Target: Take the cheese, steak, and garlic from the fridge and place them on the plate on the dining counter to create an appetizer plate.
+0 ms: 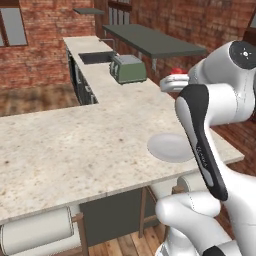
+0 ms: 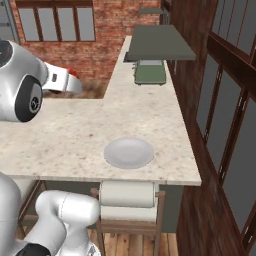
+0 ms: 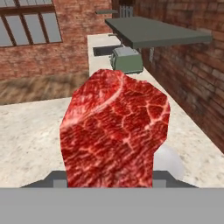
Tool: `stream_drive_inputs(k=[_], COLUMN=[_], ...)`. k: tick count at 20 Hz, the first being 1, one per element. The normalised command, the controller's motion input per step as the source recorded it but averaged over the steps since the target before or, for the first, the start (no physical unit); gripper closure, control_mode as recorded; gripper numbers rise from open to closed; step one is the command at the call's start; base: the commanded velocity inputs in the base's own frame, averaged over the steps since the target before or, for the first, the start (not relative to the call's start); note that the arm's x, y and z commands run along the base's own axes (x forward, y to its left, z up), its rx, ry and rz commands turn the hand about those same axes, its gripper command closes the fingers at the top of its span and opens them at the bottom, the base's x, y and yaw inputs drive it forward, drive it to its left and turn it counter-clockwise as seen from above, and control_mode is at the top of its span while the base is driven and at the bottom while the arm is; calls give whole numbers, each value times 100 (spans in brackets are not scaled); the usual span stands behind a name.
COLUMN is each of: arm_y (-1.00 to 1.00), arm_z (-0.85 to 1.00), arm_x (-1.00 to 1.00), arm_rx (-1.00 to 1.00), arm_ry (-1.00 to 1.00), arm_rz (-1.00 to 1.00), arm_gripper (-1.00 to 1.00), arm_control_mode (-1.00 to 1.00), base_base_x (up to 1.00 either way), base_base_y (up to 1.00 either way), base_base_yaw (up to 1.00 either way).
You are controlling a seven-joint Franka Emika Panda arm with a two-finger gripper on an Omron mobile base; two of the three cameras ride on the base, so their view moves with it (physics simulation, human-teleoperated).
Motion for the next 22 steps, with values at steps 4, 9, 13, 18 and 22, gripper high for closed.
stream_drive_inputs(k=[4,9,13,18,22], arm_y=[-17,-46,-44,-69,-75], arm_z=[-3,-15,-44,-68,-70], arm_x=[22,41,40,32,15], arm_rx=[0,-1,-5,-3,0], arm_ry=[9,29,22,10,14], arm_rz=[0,-3,-11,-14,-5], arm_gripper=[100,100,100,100,100], arm_control_mode=[-100,-100,-100,-100,-100], base_base_x=[8,0,0,0,0], base_base_y=[0,0,0,0,0], base_base_yaw=[1,0,0,0,0])
